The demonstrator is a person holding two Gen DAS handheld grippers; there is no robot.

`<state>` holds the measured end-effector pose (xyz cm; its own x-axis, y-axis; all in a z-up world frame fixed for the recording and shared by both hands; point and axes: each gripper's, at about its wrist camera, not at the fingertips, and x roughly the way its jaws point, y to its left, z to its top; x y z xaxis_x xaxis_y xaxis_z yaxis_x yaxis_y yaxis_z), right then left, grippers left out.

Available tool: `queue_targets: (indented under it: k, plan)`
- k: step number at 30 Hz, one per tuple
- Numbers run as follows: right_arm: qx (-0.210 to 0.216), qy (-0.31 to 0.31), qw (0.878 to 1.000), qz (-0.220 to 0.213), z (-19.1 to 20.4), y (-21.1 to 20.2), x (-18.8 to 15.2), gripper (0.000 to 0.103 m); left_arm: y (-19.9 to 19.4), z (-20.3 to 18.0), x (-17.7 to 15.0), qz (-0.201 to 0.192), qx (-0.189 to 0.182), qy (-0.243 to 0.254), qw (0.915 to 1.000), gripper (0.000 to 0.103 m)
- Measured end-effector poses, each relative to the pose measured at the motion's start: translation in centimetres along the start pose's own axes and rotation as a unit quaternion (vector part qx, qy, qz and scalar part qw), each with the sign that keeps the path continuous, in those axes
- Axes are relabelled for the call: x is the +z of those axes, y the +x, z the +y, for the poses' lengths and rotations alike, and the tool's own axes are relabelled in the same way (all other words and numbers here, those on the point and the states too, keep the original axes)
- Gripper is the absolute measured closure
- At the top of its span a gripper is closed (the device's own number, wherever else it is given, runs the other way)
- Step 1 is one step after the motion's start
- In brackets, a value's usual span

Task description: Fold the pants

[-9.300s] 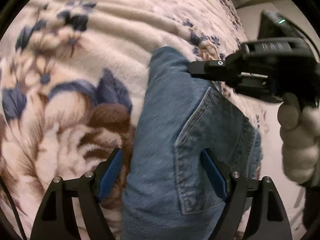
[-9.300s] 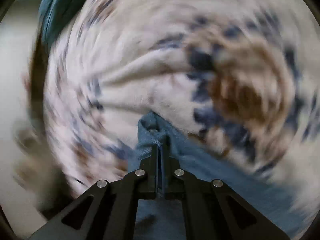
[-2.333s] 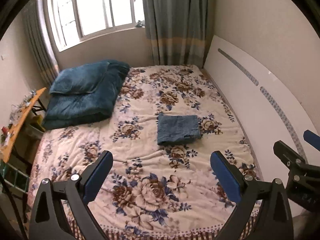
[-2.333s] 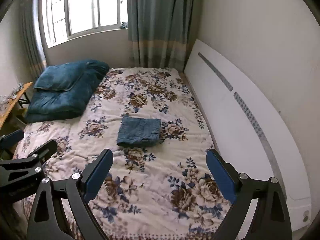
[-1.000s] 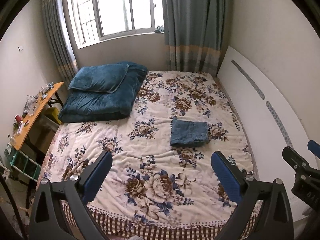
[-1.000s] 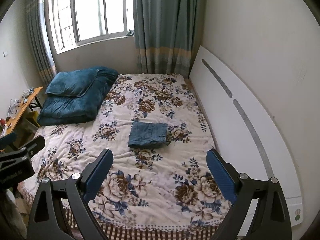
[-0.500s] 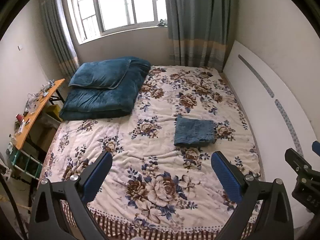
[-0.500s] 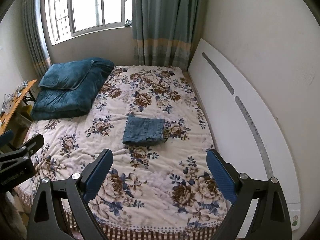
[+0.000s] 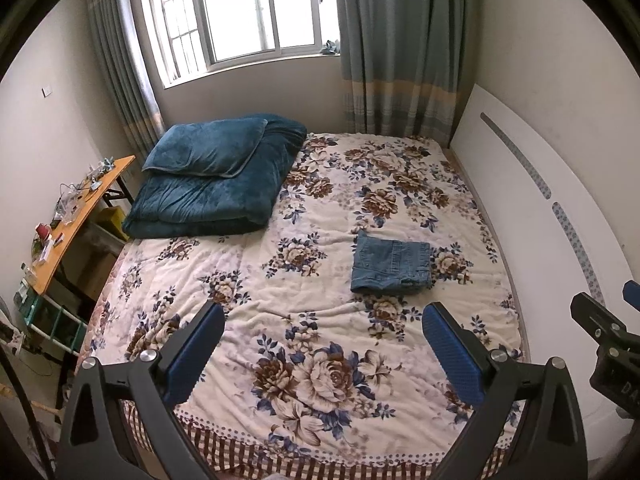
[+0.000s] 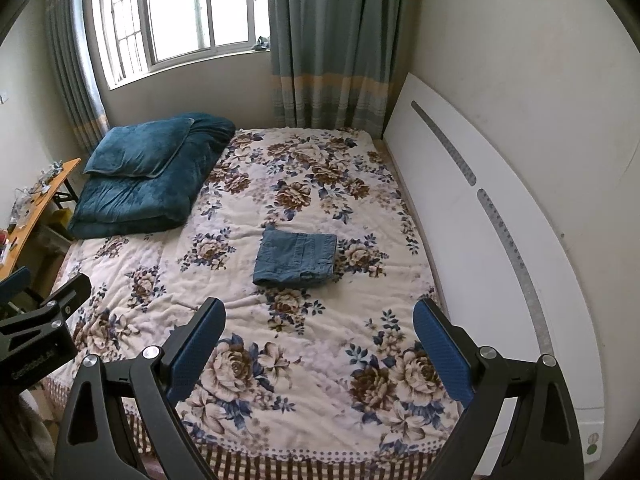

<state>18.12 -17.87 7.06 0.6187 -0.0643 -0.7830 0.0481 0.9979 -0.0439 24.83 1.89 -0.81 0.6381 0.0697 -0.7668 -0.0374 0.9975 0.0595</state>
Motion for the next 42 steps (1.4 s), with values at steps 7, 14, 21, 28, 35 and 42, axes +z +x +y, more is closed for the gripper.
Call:
queue_targets:
  k: [7,14,21,28,35,42]
  plan:
    - [0.015,0.005,1.0,0.002,0.4,-0.4,-0.8,0.006,-0.1,0.0,0.1,-0.001,0.0,-0.001,1.0,0.002]
    - [0.025,0.006,1.0,0.001,0.3,-0.8,-1.0,0.006,-0.7,-0.1,0.6,-0.005,-0.003,0.006,1.0,0.002]
    - [0.03,0.007,1.0,0.002,0.2,-0.8,-0.8,0.006,-1.3,-0.6,1.3,-0.012,-0.005,0.011,0.9999,0.002]
    - [0.03,0.005,1.0,0.002,0.0,-0.7,-0.5,0.006,-1.3,-0.7,1.3,-0.011,-0.005,0.01,0.9999,0.002]
    - [0.032,0.003,0.999,0.007,0.3,-0.9,-0.4,0.006,-1.5,-1.0,1.1,-0.011,-0.007,0.009,0.9999,0.002]
    - [0.037,0.003,0.999,0.007,0.6,-1.3,-0.3,0.006,-1.7,-1.0,0.8,-0.005,-0.009,0.009,0.9999,0.002]
